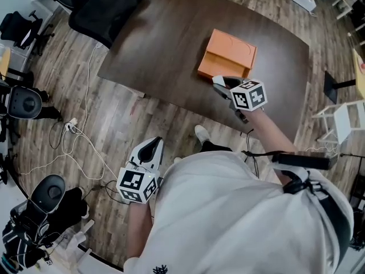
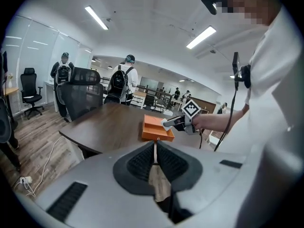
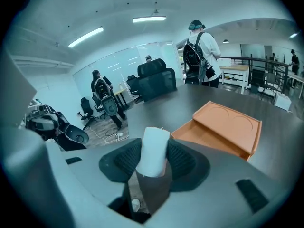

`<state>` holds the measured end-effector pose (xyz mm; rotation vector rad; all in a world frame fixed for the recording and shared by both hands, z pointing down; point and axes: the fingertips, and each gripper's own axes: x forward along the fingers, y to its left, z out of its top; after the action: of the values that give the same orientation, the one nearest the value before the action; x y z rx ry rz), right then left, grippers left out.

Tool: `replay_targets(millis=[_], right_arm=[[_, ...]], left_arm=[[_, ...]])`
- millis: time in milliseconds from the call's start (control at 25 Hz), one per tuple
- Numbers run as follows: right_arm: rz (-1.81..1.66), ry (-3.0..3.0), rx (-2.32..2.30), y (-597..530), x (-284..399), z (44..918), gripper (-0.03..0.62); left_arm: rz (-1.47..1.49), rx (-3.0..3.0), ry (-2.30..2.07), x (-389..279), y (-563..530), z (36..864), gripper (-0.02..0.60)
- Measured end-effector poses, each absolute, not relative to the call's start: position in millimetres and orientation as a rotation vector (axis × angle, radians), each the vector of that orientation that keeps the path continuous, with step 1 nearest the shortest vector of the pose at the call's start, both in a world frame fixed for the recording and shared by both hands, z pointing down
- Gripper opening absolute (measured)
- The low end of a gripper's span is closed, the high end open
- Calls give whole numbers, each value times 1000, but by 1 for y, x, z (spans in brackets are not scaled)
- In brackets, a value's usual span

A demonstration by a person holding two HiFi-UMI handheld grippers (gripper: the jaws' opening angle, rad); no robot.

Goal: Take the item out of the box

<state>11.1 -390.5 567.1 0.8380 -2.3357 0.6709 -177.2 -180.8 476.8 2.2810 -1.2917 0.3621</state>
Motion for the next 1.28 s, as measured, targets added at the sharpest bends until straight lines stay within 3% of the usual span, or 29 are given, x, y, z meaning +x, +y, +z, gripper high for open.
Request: replay_targets(millis=[1280], right_arm=[[559,-2454,720,-145,-52,514,170]], left_arm=[[321,2406,-1142,-195,-42,479,25]])
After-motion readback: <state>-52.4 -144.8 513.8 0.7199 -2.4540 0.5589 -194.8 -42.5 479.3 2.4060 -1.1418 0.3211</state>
